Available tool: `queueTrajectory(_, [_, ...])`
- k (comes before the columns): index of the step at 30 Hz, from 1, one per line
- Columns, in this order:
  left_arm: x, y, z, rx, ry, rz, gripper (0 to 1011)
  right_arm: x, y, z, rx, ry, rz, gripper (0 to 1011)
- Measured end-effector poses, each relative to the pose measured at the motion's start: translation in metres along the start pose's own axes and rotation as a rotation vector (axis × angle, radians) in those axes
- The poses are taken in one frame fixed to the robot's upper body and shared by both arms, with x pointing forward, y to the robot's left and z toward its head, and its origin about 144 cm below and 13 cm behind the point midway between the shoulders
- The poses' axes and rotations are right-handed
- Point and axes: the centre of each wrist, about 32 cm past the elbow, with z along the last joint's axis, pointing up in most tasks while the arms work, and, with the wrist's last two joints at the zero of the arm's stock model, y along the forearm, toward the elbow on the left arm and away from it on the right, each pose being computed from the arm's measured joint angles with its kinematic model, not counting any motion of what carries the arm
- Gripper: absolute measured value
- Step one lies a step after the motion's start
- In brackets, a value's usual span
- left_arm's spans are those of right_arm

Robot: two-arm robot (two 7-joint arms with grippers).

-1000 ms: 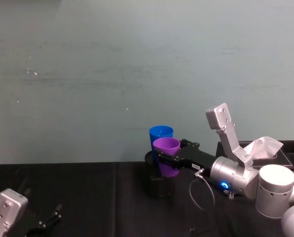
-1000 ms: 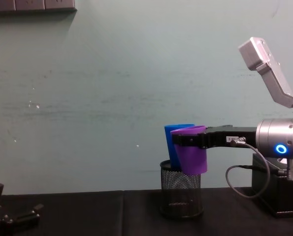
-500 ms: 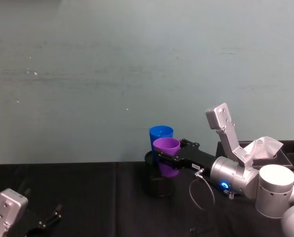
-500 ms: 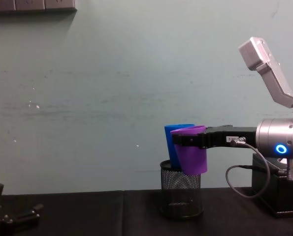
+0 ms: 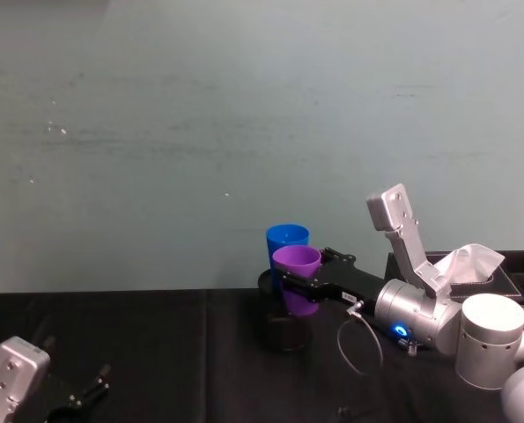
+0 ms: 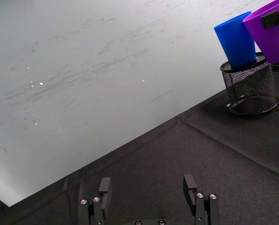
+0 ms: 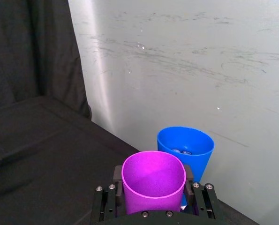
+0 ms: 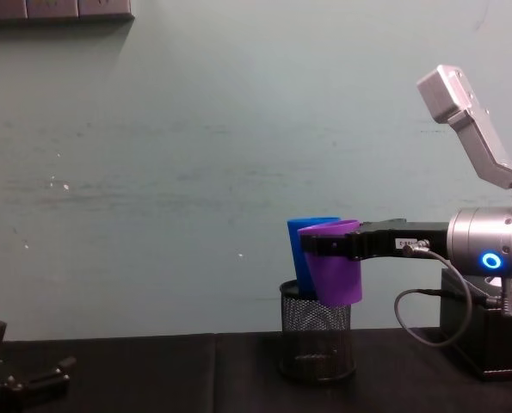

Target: Pick up one cup with a gripper and tap it against the other cup.

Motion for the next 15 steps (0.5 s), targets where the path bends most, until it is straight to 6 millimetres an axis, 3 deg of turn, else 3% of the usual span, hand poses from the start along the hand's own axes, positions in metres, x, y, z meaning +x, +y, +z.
queueTrajectory(15, [0.0000,0.0000,0.0000,0.000,0.000,0.000,1000,-0.0003,-0.0019,-0.0034,0.005,-0.005,0.022,729])
